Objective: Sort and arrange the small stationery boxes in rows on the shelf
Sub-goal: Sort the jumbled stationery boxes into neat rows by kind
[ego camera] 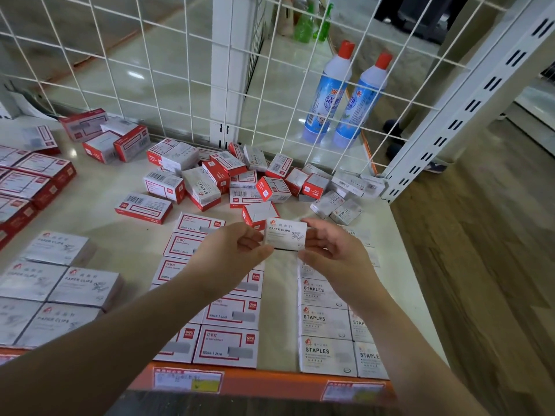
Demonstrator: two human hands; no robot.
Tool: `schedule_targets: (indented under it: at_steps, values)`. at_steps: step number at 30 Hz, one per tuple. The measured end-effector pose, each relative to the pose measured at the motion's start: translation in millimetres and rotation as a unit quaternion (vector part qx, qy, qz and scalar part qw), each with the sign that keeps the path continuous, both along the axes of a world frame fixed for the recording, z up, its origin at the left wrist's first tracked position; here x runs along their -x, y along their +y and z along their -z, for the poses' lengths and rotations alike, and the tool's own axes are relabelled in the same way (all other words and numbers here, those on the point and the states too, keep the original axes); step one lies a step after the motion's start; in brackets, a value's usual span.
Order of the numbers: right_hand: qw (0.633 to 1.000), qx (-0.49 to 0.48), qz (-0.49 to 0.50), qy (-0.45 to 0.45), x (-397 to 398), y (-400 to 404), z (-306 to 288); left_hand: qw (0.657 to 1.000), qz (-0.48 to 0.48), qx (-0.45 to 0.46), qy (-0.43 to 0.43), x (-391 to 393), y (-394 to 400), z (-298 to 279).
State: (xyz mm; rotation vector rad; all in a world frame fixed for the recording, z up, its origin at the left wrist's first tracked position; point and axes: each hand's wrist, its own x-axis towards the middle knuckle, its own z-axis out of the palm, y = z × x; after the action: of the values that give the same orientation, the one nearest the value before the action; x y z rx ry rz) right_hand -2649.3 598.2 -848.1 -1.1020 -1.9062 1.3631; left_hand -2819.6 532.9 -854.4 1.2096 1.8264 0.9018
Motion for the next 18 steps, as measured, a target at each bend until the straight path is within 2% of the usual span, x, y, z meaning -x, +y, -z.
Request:
schedule_targets:
  at_steps: [6,10,14,18]
  values:
    - [0.999,-0.015,-0.017,-0.027,20,-1,-6,0.999,-0.014,-0.017,0.046,19,-13,-9]
    - [0.998,-0.049,-0.022,-0.045,47,-6,-8,0.992,-0.026,-0.009,0.123,43,-30,-13]
    - [0.991,-0.069,-0.051,-0.105,78,-14,-8,0.975,-0.066,0.014,0.213,70,-51,-18]
    - [0.983,-0.081,-0.083,-0.145,108,-25,-7,0.961,-0.095,0.029,0.258,95,-72,-19]
